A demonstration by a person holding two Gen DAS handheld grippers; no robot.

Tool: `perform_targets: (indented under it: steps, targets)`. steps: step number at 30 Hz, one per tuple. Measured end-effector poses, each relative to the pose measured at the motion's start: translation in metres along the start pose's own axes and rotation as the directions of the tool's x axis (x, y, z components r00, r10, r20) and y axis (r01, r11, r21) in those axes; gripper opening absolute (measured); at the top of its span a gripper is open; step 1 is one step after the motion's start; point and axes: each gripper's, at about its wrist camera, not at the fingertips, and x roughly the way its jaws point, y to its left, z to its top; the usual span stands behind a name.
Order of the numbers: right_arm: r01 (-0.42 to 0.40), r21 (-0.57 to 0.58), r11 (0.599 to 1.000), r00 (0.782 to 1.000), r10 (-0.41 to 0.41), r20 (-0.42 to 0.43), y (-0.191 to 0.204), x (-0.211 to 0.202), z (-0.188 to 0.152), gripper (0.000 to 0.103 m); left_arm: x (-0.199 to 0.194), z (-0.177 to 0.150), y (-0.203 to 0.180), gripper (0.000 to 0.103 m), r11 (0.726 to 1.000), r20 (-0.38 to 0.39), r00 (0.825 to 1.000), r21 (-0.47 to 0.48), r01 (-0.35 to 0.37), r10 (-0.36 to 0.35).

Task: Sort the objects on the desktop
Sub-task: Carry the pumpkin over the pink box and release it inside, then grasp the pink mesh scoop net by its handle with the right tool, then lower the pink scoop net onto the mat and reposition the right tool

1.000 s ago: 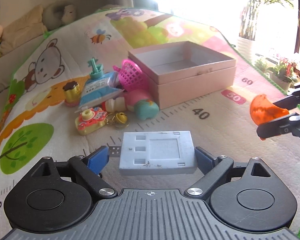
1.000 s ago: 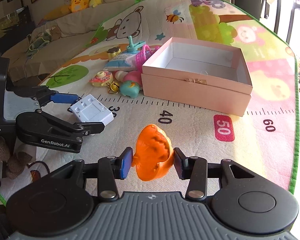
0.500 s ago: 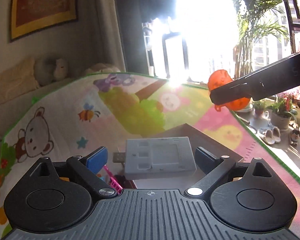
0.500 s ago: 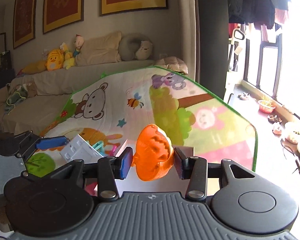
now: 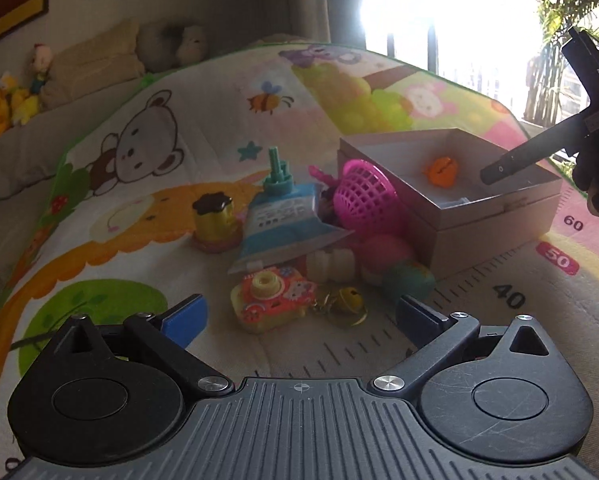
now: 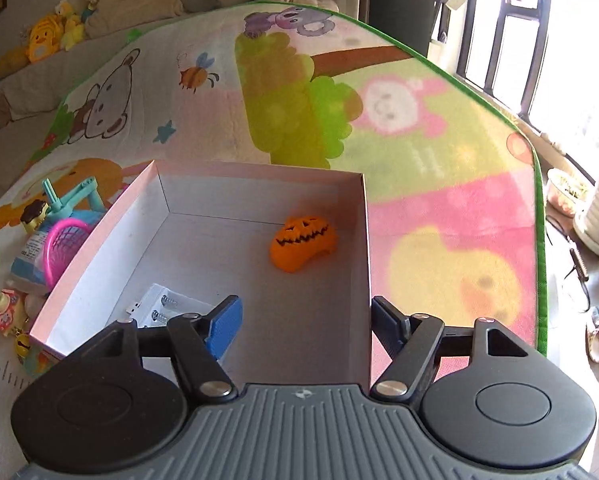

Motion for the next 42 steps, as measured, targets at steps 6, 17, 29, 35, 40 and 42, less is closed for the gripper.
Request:
perform_targets:
  steps: [6,17,29,35,40,42]
  targets:
    - [-0.080,-0.049,0.996,0.997,0.081,0.008,0.026,0.002,0.011,0.074,0.022,0.004,-0.002,0.103,0.998,-0.026,0.997,0.006,0.069,-0.069]
    - [-0.154,-0.260,0.953,0.969,0.197,0.149,0.121,-0.075,0.028,0.061,0.032,0.008,0.017,0.103,0.996,-0.030,0.996,0.039,-0.086,0.087]
    - [-0.245,-0.343,0.907,0.965,0.263,0.004,0.219,-0.016,0.032,0.020,-0.034,-0.024,0.082,0.103,0.964,-0.055,0.980,-0.174,-0.199,0.193]
    - [-0.469,-0.259,0.844,0.883,0.450,-0.130,0.205,-0.064,-0.013,0.006,-0.036,-0.028,0.087,0.103,0.944,-0.084,0.984,-0.281,-0.175,0.158]
    - [-0.649,-0.063,0.758,0.754,0.630,-0.186,0.169,-0.101,-0.044,0.006,-0.042,-0.027,0.064,0.103,0.961,-0.062,0.992,-0.246,-0.125,0.113]
    - [-0.684,0.024,0.729,0.715,0.676,-0.178,0.151,-0.108,-0.053,0.006,-0.042,-0.027,0.055,0.103,0.965,-0.067,0.993,-0.235,-0.113,0.100]
